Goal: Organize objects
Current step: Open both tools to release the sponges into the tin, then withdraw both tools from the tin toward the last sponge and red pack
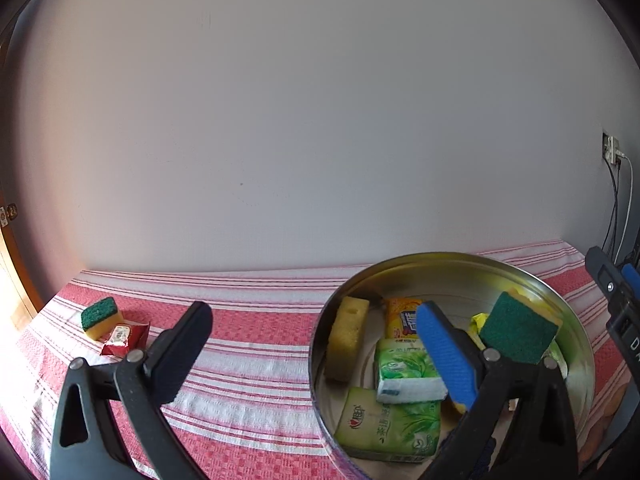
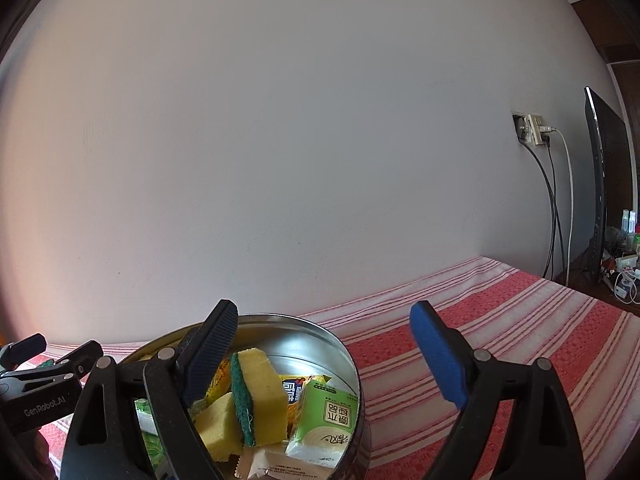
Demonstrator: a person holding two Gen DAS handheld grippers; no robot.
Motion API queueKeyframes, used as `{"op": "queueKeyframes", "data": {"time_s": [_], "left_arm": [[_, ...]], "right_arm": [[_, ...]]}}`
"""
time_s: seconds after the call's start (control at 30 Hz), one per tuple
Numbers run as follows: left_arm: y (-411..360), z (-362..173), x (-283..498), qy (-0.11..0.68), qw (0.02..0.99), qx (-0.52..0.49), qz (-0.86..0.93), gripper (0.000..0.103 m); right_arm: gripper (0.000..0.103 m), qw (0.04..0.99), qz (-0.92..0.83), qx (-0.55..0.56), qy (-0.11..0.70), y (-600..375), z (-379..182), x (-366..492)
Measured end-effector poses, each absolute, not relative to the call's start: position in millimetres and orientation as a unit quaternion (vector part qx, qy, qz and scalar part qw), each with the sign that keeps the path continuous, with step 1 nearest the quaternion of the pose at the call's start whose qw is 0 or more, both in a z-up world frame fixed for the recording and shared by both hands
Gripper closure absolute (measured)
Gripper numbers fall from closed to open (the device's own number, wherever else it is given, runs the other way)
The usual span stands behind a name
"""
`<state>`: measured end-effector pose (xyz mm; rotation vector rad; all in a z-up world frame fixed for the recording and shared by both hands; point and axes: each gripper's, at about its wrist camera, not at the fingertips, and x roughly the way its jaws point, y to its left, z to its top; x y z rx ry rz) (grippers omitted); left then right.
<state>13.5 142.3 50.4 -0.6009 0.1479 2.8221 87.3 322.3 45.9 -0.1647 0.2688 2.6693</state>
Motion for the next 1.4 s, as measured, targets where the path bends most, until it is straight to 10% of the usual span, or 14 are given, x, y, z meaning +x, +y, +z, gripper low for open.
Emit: {"op": "queueKeyframes", "data": {"time_s": [1.4], "left_arm": [[-46,17,-47,0.051,-0.006,-0.238,0.97,0.001]], "right_arm": [[0.013,0.139,0.979,-0.111,0.099,120,32,16]]}}
